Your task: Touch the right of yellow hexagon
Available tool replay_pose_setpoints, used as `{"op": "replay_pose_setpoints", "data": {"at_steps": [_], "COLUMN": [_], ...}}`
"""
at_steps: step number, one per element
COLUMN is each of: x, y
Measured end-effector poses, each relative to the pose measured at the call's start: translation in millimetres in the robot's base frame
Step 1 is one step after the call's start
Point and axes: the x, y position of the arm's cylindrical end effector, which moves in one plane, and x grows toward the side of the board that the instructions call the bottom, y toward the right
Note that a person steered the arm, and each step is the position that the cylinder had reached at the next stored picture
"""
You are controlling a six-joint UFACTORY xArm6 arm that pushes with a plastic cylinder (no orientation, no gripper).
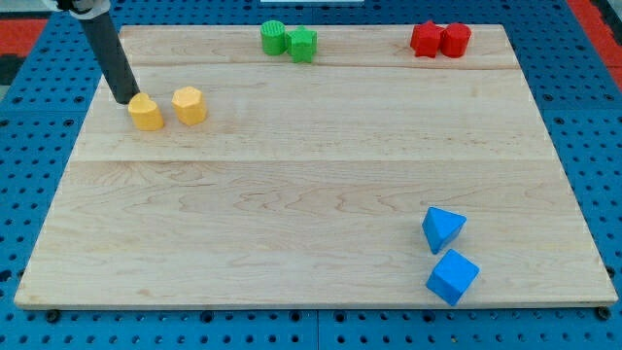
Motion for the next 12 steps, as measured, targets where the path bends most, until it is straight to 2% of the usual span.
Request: {"op": "replay_pose_setpoints", "data": {"at_steps": [4,5,7,9,11,12], "x": [-10.5,-23.2,-17.6,25.4,25.4,44.7], "y": [16.2,42.8,121.0,111.3,109.1,109.1]}}
